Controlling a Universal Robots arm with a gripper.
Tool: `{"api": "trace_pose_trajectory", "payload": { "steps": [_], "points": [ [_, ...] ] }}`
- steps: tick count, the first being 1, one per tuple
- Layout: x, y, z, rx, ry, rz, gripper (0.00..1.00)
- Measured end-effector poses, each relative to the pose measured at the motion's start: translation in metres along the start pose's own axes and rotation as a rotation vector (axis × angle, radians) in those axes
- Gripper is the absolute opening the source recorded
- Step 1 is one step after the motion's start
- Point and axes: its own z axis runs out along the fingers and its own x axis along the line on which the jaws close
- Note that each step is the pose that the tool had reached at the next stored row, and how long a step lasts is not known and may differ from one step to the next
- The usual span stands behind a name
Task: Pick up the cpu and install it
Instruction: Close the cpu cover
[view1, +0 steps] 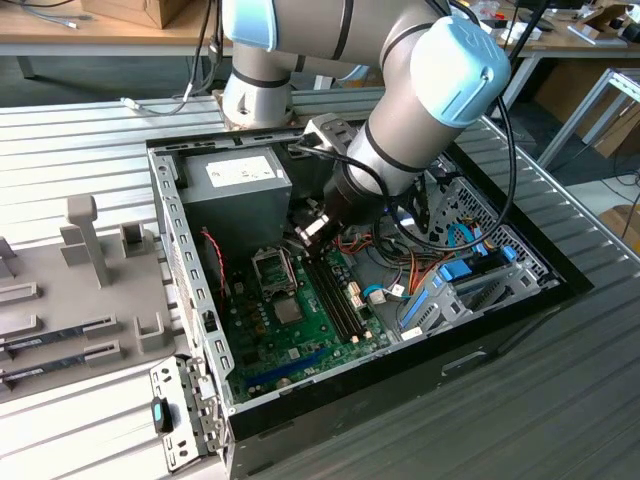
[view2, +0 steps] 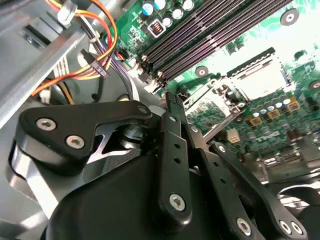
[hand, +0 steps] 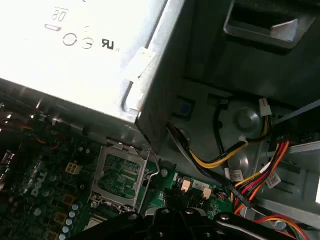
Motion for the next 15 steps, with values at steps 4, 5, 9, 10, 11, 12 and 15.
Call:
{"api": "trace_pose_trajectory", "payload": {
  "steps": [4, 5, 9, 10, 11, 12, 15],
  "points": [
    [-0.0008, -0.0004, 0.0000, -0.0066, 0.0100, -0.053, 0.11],
    [-0.0013, -0.0004, 0.0005, -0.0118, 0.0102, -0.062, 0.11],
    [-0.0033, -0.0008, 0.0025, -0.0502, 0.0106, -0.123, 0.11],
    [-0.0044, -0.0012, 0.0023, -0.0809, 0.0014, -0.136, 0.11],
    [-0.0052, -0.0015, 0.0022, -0.0959, -0.0034, -0.143, 0.11],
    [-0.0057, -0.0017, 0.0021, -0.1087, -0.0076, -0.148, 0.11],
    [-0.0059, -0.0021, 0.0036, -0.1339, -0.0131, -0.170, 0.11]
  ]
}}
